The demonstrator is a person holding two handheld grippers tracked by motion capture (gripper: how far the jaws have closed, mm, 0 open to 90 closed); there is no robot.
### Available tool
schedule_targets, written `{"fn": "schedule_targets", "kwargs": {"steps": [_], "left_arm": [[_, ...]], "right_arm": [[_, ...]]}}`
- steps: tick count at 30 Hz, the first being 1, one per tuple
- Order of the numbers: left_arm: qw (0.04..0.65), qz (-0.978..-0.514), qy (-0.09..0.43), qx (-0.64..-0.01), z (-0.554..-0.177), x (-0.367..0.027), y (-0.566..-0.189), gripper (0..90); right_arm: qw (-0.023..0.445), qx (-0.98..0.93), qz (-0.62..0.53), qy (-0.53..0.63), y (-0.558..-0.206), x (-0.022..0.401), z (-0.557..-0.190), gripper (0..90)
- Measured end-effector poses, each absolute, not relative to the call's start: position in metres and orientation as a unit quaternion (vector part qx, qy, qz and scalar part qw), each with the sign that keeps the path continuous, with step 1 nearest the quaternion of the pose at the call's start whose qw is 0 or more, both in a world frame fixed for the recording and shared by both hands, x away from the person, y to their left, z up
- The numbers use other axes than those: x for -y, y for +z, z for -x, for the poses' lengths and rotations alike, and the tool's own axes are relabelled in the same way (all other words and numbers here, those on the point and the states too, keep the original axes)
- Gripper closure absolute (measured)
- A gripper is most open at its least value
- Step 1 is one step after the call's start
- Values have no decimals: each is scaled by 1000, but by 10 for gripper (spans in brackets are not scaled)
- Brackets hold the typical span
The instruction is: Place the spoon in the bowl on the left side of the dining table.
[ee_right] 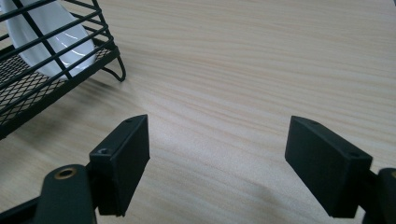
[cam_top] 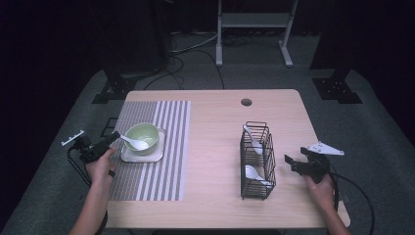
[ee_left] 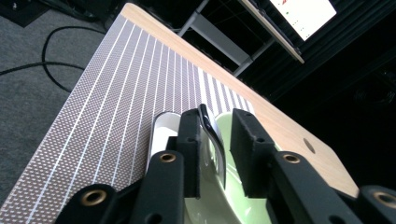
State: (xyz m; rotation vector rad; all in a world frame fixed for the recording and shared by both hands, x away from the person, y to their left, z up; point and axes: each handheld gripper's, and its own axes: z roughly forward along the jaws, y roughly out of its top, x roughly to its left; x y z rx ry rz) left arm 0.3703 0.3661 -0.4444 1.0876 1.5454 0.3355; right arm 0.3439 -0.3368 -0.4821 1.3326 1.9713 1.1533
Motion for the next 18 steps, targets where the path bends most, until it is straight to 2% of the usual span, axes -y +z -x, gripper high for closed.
{"fn": "schedule_targets", "kwargs": {"steps": [10, 18], "left_arm": [[570, -471, 148, -657, -361, -368, -447, 624], [565, -483, 151, -652, -352, -369, -448, 598]], "right_arm": [[252, -723, -487, 420, -482, 336, -343, 208], [252, -723, -486, 421, -482, 336, -343, 208]]}}
